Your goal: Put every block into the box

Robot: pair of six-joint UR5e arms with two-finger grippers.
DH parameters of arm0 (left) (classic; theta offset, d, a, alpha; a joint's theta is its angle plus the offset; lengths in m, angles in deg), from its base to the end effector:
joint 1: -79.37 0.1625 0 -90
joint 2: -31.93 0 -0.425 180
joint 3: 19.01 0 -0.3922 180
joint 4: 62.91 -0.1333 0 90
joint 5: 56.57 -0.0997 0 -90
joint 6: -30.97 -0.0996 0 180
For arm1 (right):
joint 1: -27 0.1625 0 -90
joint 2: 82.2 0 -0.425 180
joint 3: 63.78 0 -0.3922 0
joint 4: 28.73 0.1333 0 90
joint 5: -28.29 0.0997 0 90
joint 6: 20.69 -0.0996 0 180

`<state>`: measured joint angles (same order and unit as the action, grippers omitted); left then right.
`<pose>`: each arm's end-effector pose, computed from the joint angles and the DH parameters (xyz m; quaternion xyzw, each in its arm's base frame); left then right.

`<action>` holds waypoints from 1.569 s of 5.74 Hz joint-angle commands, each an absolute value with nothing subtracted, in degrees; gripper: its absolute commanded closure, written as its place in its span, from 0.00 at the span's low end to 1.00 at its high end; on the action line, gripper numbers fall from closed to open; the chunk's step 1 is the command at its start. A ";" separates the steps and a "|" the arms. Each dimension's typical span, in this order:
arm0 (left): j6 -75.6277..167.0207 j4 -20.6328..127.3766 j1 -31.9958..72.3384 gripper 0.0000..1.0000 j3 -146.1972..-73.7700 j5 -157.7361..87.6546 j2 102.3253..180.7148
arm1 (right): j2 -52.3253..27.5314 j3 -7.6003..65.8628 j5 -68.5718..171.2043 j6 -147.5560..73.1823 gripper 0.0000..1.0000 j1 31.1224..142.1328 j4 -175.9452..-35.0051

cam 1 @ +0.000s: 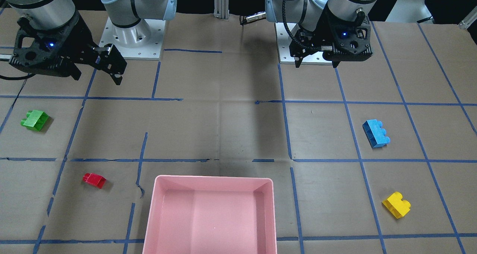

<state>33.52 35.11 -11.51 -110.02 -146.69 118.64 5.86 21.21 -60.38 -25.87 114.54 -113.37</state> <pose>-0.1401 -0.4546 0.4933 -0.0145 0.9986 0.0500 0.0025 0.1140 -0.5070 0.5048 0.0668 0.9975 0.0203 0.0111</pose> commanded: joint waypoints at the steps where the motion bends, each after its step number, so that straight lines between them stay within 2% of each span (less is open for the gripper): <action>1: 33.51 35.00 -11.51 0.00 -109.89 -148.67 118.41 | 5.69 21.21 -60.39 -25.87 0.00 114.54 -113.37; 6: 33.69 32.82 -10.99 0.00 -109.28 -148.86 118.76 | 4.90 21.30 -61.17 -25.08 0.00 113.66 -117.46; 8: 33.60 32.81 -7.23 0.00 -109.80 -148.69 118.68 | 2.98 20.78 -61.09 -23.95 0.00 104.31 -118.29; 9: 33.43 33.76 -3.29 0.00 -110.15 -149.21 117.89 | 2.44 20.43 -61.09 -14.89 0.00 98.07 -118.64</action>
<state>33.56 33.15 -6.40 -109.80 -148.90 118.44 3.16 20.71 -61.09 -21.08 103.62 -118.31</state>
